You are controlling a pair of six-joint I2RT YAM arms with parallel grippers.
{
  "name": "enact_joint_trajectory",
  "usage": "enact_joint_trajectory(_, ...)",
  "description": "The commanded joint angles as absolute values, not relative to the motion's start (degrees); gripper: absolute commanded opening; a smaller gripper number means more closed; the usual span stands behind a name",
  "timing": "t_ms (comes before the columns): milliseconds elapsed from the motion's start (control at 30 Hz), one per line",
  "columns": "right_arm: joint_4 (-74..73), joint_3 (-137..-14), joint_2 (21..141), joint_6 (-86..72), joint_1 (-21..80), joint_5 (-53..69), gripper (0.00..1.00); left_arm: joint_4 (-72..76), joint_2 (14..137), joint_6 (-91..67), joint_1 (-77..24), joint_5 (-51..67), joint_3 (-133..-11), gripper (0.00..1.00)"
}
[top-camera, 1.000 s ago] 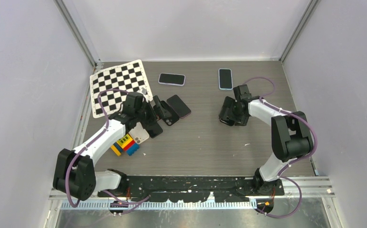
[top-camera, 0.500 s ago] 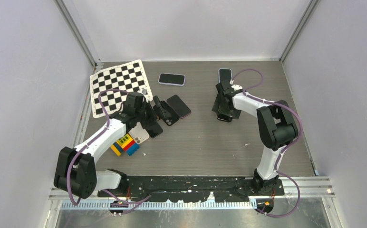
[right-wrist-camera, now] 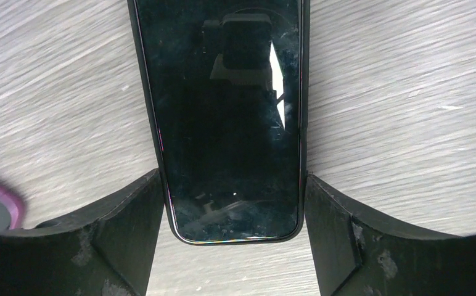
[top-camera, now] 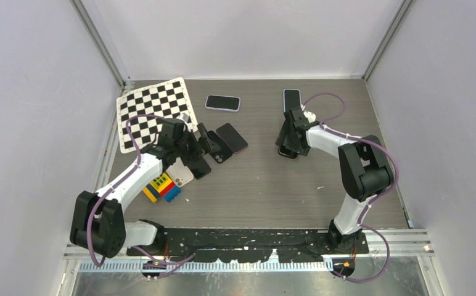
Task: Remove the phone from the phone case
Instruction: Pick up the phone at the center of the board.
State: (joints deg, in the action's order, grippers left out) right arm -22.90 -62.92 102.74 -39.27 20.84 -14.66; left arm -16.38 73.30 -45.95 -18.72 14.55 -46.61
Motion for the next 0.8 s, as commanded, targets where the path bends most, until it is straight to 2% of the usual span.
enact_joint_trajectory(0,-12.73,-59.57,97.84,-41.03,21.71,3.3,0.35,-16.3,72.8,-44.74,-18.15,14.83,-49.75,1.0)
enact_joint_trajectory(233,3.57,-56.76,93.87,-43.54,21.85,20.89,0.28,-17.51,72.83,-46.3,-17.09,17.14,-52.84,1.0)
enact_joint_trajectory(367,8.48,-56.65,92.77,-44.12,22.99,26.28,0.25,-16.14,73.1,-47.76,-16.7,20.33,-55.01,1.0)
enact_joint_trajectory(500,9.31,-58.36,91.34,-42.43,25.89,28.11,0.25,-14.29,74.37,-49.55,-16.7,23.02,-57.52,1.0)
enact_joint_trajectory(767,11.0,-59.41,93.2,-43.93,29.88,29.87,0.22,-16.72,79.63,-54.91,-16.65,21.12,-59.05,0.99)
